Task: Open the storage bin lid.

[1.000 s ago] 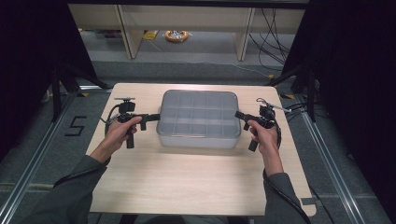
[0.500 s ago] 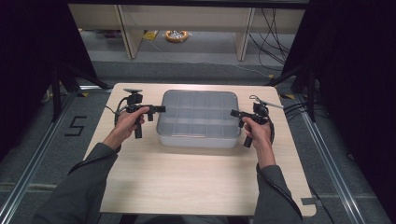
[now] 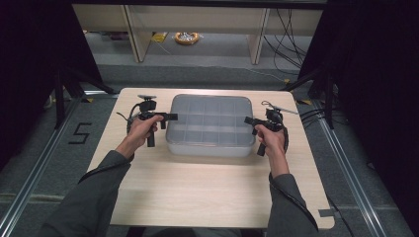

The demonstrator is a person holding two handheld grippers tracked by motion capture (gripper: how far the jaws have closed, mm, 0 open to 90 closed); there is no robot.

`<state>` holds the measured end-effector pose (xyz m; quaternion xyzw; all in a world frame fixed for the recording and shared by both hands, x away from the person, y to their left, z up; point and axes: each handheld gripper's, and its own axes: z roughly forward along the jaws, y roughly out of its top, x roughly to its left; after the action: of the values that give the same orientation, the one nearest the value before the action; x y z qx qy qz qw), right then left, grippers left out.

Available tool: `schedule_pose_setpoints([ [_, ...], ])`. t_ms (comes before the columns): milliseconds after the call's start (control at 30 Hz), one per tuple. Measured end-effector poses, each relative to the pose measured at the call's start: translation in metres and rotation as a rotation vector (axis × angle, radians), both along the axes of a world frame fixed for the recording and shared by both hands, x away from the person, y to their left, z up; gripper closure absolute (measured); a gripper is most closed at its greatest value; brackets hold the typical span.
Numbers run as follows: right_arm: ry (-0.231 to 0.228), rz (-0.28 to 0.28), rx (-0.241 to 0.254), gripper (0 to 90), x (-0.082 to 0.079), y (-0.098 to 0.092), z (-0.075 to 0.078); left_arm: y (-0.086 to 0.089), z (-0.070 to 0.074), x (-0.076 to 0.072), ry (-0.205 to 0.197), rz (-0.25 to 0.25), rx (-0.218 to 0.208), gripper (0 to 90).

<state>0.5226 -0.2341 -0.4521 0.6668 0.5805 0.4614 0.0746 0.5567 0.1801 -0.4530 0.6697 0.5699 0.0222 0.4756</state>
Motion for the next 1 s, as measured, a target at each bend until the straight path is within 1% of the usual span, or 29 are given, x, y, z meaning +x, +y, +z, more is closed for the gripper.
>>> schedule_pose_setpoints([
  [33, -0.008, -0.006, -0.021, 54.9, -0.001, 0.000, 0.001, -0.001, 0.002, -0.002, 0.021, 0.017, -0.005, 51.4],
  [67, -0.026, -0.009, -0.020, 55.4, -0.001, 0.000, 0.002, 0.000, 0.004, -0.003, 0.005, 0.032, 0.024, 51.9],
  [100, -0.033, -0.010, -0.024, 55.6, -0.002, 0.001, 0.004, -0.001, 0.007, -0.004, -0.007, 0.029, 0.037, 51.9],
  [133, -0.017, -0.020, -0.014, 55.8, -0.004, 0.003, 0.008, 0.000, 0.009, -0.006, -0.016, 0.019, 0.056, 51.9],
  [167, -0.035, -0.013, -0.046, 56.1, -0.004, 0.002, 0.008, -0.001, 0.012, -0.007, -0.018, 0.030, 0.043, 52.3],
  [200, -0.058, -0.027, -0.021, 59.0, -0.006, 0.001, 0.010, -0.001, 0.014, -0.009, -0.020, 0.041, 0.042, 53.8],
  [233, -0.058, -0.027, -0.021, 59.0, -0.006, 0.001, 0.010, 0.000, 0.016, -0.010, -0.023, 0.048, 0.032, 53.8],
  [267, -0.092, -0.012, -0.040, 59.6, -0.005, -0.003, 0.010, 0.001, 0.017, -0.012, -0.025, 0.046, 0.028, 55.0],
  [300, -0.076, -0.021, -0.001, 60.1, -0.008, -0.001, 0.015, 0.001, 0.019, -0.013, -0.031, 0.046, 0.024, 55.8],
  [333, -0.069, -0.035, 0.001, 60.9, -0.009, 0.000, 0.017, 0.002, 0.021, -0.015, -0.036, 0.052, 0.021, 56.6],
  [367, -0.063, -0.043, 0.021, 61.3, -0.011, 0.000, 0.020, 0.002, 0.024, -0.017, -0.043, 0.056, 0.015, 57.4],
  [400, -0.085, -0.042, 0.007, 61.5, -0.012, 0.000, 0.022, 0.002, 0.025, -0.018, -0.050, 0.061, 0.015, 58.0],
  [433, -0.117, -0.035, -0.006, 61.9, -0.013, -0.001, 0.026, 0.002, 0.027, -0.020, -0.055, 0.065, 0.013, 58.5],
  [500, -0.118, -0.042, 0.001, 62.0, -0.015, -0.001, 0.029, 0.002, 0.032, -0.023, -0.064, 0.068, 0.008, 58.9],
  [533, -0.146, -0.036, -0.019, 61.9, -0.016, -0.002, 0.032, 0.002, 0.034, -0.025, -0.068, 0.069, 0.008, 59.1],
  [600, -0.139, -0.044, -0.001, 62.4, -0.019, -0.001, 0.037, 0.003, 0.036, -0.028, -0.070, 0.069, 0.005, 59.6],
  [667, -0.161, -0.042, -0.001, 62.6, -0.021, -0.001, 0.041, 0.004, 0.040, -0.031, -0.079, 0.070, -0.008, 59.7],
  [700, -0.158, -0.042, 0.001, 62.6, -0.022, -0.001, 0.044, 0.004, 0.040, -0.032, -0.083, 0.071, -0.016, 59.9],
  [733, -0.167, -0.047, 0.003, 62.7, -0.022, -0.001, 0.045, 0.004, 0.042, -0.034, -0.084, 0.077, -0.031, 60.0],
  [800, -0.173, -0.050, 0.007, 62.7, -0.025, -0.001, 0.048, 0.004, 0.044, -0.037, -0.098, 0.075, -0.033, 59.9],
  [833, -0.165, -0.054, 0.019, 62.8, -0.026, -0.001, 0.049, 0.004, 0.045, -0.039, -0.102, 0.072, -0.043, 60.0],
  [867, -0.175, -0.052, 0.011, 62.8, -0.026, -0.003, 0.049, 0.005, 0.047, -0.041, -0.106, 0.064, -0.047, 60.2],
  [900, -0.178, -0.053, 0.019, 62.9, -0.027, -0.004, 0.050, 0.004, 0.048, -0.042, -0.109, 0.063, -0.048, 60.4],
  [933, -0.195, -0.047, 0.008, 63.1, -0.028, -0.006, 0.049, 0.005, 0.048, -0.043, -0.109, 0.059, -0.048, 60.5],
  [1000, -0.178, -0.049, 0.024, 63.1, -0.031, -0.006, 0.051, 0.004, 0.049, -0.045, -0.112, 0.057, -0.049, 60.7],
])
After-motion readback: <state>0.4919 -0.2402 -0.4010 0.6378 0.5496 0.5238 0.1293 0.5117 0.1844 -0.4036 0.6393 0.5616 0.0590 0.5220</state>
